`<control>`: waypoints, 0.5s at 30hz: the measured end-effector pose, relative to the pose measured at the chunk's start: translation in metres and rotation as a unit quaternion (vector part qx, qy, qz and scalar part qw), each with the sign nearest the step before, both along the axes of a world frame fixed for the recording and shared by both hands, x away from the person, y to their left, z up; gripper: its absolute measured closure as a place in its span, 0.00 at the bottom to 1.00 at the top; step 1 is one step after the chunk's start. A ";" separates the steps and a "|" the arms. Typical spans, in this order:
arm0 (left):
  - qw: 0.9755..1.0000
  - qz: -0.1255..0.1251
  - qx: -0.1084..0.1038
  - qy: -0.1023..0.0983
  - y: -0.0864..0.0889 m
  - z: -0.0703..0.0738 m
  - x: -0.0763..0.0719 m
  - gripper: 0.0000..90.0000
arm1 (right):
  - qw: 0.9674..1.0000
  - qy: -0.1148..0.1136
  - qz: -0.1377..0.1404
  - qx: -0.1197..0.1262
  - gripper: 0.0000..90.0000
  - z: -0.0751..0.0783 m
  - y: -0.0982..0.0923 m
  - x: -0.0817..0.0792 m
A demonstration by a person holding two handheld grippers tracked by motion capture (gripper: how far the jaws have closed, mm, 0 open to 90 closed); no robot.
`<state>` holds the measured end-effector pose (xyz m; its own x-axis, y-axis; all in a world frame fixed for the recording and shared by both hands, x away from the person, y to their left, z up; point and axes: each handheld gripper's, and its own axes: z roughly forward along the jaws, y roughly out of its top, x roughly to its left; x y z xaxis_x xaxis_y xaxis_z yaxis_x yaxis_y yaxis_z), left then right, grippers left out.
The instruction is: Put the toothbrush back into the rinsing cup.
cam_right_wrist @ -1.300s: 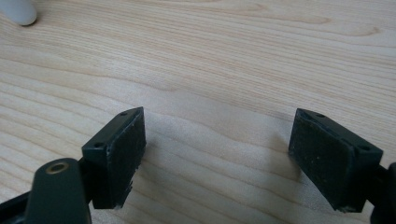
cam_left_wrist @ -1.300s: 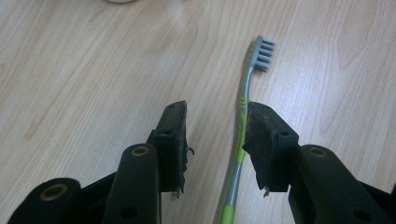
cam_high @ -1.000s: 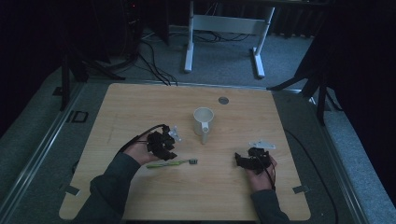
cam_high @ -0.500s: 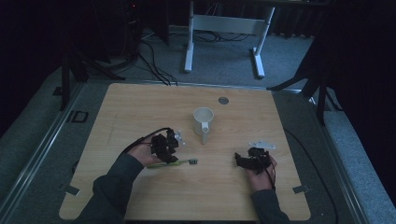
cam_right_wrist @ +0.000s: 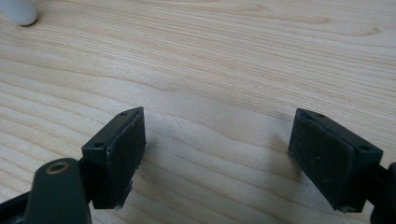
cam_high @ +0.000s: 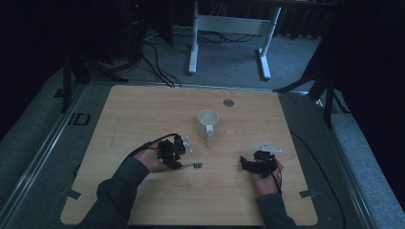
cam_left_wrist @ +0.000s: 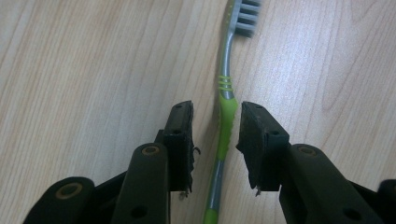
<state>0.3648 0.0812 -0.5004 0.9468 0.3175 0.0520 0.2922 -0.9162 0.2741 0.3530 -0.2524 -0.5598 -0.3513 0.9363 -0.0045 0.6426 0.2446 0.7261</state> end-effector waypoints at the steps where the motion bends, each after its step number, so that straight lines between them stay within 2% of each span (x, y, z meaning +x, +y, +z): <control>1: 1.000 0.000 0.001 0.002 -0.001 -0.001 0.000 0.73 | 1.000 0.000 0.000 0.000 0.20 0.000 0.000 0.000; 15: 0.999 -0.019 0.029 0.014 -0.004 -0.009 -0.001 0.79 | 1.000 0.000 0.000 0.000 0.20 0.000 0.000 0.000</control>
<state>0.3635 0.0770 -0.5091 0.9593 0.2792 0.0432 0.2643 -0.9408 0.2124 0.3530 -0.2524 -0.5598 -0.3517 0.9361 -0.0045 0.6425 0.2449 0.7261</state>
